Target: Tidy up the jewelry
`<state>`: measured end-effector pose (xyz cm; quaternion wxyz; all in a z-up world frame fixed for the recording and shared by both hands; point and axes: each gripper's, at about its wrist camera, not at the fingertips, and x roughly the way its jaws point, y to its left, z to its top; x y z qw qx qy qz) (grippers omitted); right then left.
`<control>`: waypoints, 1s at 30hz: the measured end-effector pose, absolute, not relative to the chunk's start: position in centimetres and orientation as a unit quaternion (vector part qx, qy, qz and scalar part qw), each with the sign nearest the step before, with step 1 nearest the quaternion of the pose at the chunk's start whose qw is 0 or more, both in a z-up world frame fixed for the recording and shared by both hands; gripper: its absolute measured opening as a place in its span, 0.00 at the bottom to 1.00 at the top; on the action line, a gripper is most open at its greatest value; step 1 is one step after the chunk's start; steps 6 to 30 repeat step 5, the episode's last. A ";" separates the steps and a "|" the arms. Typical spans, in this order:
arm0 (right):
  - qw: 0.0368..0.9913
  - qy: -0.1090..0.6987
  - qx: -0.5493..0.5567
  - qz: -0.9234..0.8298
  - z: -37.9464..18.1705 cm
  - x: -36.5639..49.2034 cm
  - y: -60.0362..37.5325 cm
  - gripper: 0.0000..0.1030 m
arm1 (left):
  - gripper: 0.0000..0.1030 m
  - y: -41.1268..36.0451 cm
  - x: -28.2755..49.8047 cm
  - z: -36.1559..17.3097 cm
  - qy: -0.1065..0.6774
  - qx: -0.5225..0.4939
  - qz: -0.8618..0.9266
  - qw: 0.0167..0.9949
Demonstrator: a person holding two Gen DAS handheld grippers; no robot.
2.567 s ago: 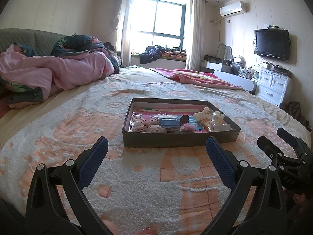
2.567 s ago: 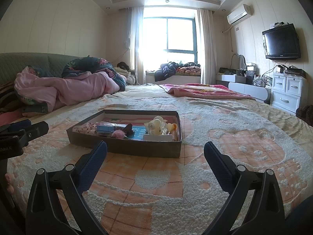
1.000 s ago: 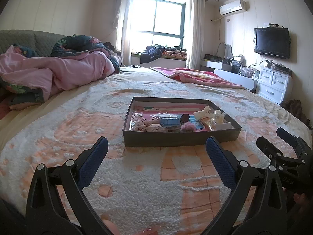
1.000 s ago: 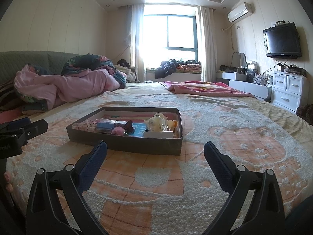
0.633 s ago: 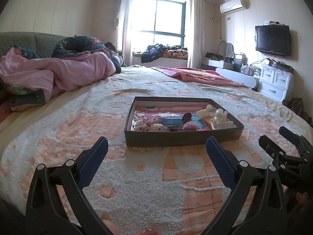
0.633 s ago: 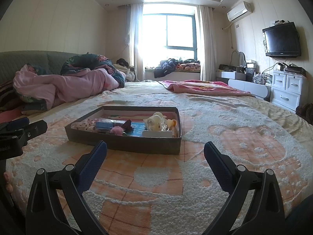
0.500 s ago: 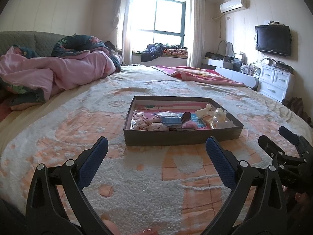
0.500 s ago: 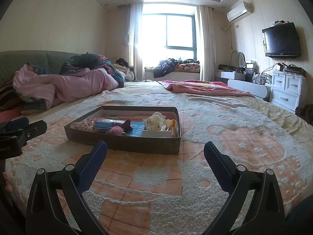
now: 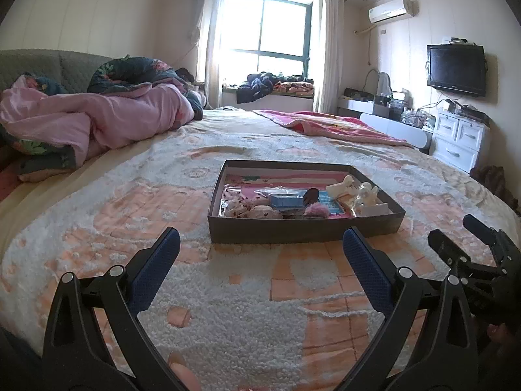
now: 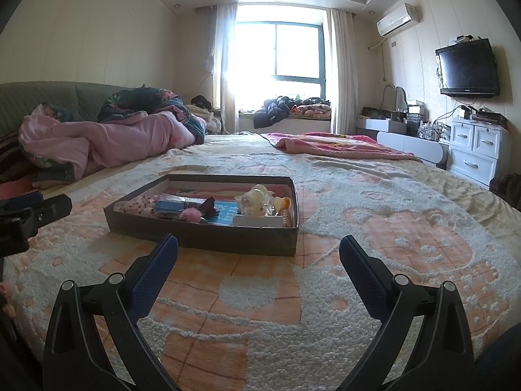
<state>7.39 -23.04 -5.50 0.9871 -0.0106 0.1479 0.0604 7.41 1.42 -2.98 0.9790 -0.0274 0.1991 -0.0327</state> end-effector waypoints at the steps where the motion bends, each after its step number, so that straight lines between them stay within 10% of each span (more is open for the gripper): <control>1: 0.987 0.147 -0.009 0.058 -5.4 7.4 -23.3 0.94 | 0.89 1.5 7.5 -3.0 0.202 -0.030 -0.033 0.978; 30: 0.986 0.158 0.013 0.044 -5.0 8.2 -24.6 0.94 | 0.89 2.7 8.1 -3.1 0.213 -0.047 -0.013 0.976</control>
